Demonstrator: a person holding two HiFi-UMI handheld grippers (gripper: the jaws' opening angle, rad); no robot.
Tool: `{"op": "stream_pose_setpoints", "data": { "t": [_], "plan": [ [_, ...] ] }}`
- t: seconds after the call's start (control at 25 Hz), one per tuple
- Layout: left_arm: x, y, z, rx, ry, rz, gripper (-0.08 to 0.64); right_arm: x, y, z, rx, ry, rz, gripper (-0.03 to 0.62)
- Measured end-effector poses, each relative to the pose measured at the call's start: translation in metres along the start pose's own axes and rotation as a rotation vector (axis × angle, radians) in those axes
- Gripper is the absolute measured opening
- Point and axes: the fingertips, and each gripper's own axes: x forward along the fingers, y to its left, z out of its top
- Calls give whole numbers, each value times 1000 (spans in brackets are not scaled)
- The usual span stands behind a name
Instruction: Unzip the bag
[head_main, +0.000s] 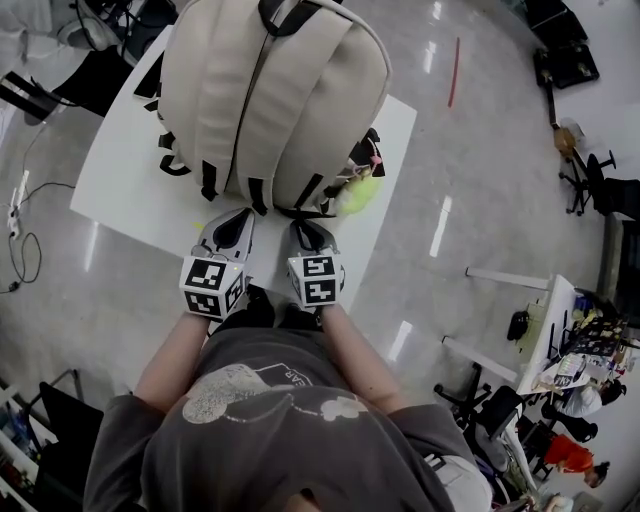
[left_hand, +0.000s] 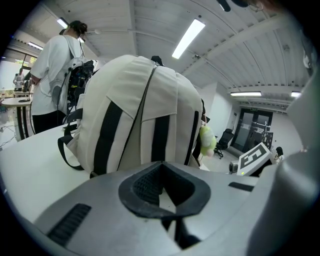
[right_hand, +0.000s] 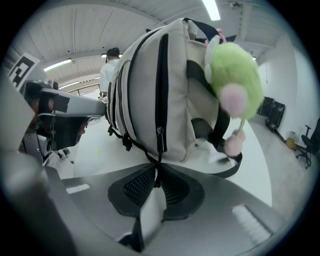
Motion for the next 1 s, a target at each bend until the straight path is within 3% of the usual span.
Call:
{"op": "stream_pose_setpoints", "data": {
  "t": [0.48, 0.84, 1.0],
  "plan": [
    [-1, -1, -26, -2, 46, 11, 5, 6, -2, -23, 34, 148, 4, 34],
    [-10, -4, -30, -36, 37, 30, 5, -1, 5, -20, 26, 71, 90, 43],
    [-18, -14, -22, -41, 18, 39, 5, -13, 5, -29, 29, 81, 113, 71]
  ]
}}
